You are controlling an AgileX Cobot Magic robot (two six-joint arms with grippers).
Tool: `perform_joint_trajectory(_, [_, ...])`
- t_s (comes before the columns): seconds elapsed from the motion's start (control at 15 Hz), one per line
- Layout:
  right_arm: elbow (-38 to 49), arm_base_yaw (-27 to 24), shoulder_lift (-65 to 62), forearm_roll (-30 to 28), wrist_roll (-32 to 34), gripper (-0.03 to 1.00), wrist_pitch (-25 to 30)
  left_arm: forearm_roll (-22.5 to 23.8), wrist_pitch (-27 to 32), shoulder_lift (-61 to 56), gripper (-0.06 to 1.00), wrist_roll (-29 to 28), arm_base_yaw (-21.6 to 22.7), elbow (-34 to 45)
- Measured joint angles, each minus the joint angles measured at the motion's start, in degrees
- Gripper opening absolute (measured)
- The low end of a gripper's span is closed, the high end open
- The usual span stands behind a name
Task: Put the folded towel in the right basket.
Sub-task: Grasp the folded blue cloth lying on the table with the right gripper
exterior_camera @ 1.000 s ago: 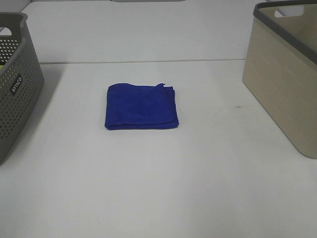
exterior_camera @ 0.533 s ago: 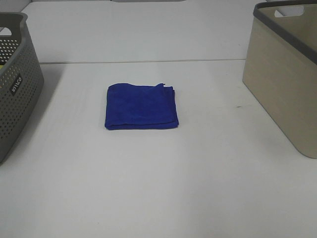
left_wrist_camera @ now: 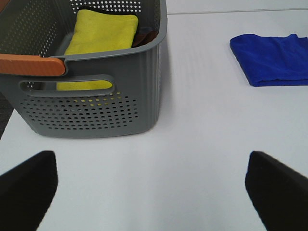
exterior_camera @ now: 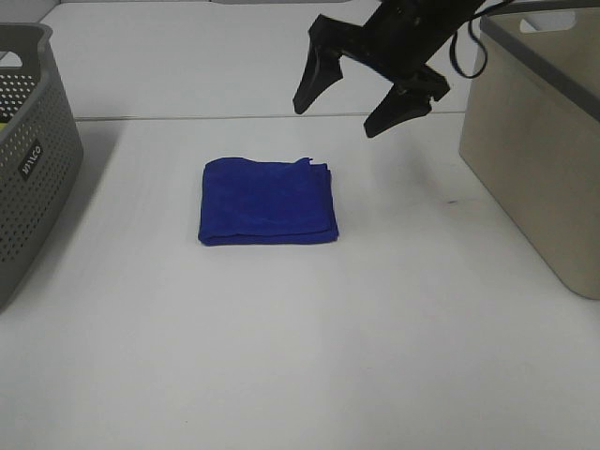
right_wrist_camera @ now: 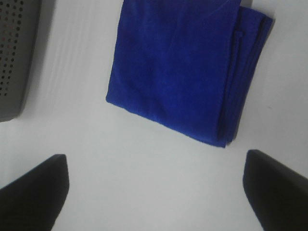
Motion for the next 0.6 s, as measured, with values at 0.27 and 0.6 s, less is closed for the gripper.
perform_joint_trajectory(0.27, [-7.91,0.0,11.34,1.55,-0.17,0.93,0.23,0.0,0.0,0.0,0.99,0.0,0.0,0.0])
perform_joint_trajectory(0.6, [-9.22,-0.57,18.11,-1.38,0.52,0.93,-1.89,0.0,0.0,0.0,0.99,0.0,0.0,0.0])
